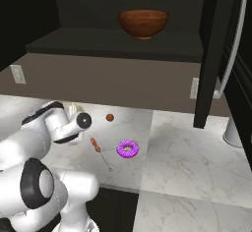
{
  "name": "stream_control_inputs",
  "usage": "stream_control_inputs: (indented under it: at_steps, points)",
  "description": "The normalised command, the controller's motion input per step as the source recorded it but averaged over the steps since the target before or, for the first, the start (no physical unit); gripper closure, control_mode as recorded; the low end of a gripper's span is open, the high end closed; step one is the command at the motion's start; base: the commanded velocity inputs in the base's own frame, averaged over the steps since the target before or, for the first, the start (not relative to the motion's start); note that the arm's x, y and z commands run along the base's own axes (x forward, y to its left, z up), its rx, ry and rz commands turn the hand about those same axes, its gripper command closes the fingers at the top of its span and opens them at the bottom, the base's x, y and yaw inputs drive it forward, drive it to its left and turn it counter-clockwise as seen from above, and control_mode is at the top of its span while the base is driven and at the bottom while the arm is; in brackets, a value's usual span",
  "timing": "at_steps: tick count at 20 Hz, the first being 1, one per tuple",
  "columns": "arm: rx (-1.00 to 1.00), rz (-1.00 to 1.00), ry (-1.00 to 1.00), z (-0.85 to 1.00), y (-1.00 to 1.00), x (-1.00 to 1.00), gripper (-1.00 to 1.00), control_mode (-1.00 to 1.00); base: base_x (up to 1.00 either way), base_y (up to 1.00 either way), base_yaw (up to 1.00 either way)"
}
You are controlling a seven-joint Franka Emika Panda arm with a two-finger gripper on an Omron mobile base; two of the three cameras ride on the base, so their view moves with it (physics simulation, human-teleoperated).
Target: Pick both bowls and place them on the counter. Then place the kebab skewer in one bowl and place the donut in the other bowl.
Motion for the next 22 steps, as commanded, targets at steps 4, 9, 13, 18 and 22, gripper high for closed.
stream_control_inputs:
  at_steps: [4, 9, 13, 18, 22]
  points:
    - [-0.03, 0.00, 0.00, 0.54, -0.20, -0.38, -1.00, -1.00, 0.00, 0.00, 0.00]
    - [-0.03, 0.00, 0.02, 0.64, -0.17, -0.33, -1.00, -1.00, 0.00, 0.00, 0.00]
    - [-0.08, 0.00, 0.07, 0.55, -0.25, -0.38, -1.00, -1.00, 0.00, 0.00, 0.00]
    - [-0.11, -0.01, 0.00, 0.38, -0.32, -0.52, -1.00, -1.00, 0.00, 0.00, 0.00]
    - [-0.08, -0.04, 0.00, 0.41, -0.29, -0.48, -1.00, -1.00, 0.00, 0.00, 0.00]
